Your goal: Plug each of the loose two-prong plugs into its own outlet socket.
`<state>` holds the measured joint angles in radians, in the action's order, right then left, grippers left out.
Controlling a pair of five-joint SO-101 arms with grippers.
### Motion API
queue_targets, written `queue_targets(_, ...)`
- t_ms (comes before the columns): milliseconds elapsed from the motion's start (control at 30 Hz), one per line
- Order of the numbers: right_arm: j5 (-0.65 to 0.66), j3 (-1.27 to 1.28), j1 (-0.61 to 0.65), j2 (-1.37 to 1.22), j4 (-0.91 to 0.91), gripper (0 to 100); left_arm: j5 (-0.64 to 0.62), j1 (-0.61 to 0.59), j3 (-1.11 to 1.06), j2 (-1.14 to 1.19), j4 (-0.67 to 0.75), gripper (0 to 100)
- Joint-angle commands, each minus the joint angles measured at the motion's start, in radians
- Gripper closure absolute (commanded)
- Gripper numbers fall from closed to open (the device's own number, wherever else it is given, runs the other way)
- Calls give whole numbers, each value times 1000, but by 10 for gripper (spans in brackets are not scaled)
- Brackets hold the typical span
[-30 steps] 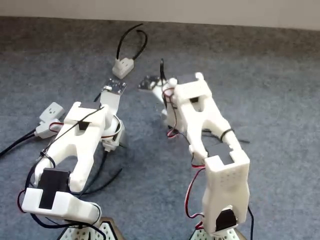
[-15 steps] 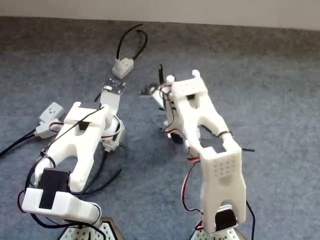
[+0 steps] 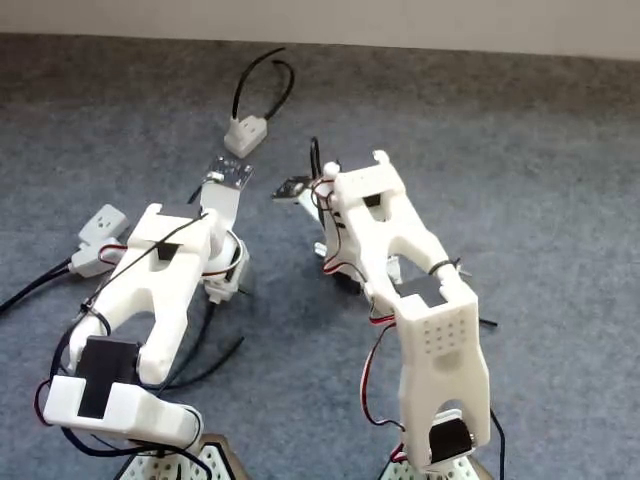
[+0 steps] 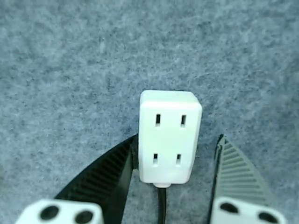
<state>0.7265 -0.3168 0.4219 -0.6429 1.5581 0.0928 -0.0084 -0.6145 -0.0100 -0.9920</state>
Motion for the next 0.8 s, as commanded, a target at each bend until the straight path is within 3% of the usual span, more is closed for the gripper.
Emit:
queue_targets(0,-9,-2,2,142,-38,865,0,19,8,-41,8,736)
queue_targets(767,-12,50,39,186,56,861,0,19,8,-42,8,736)
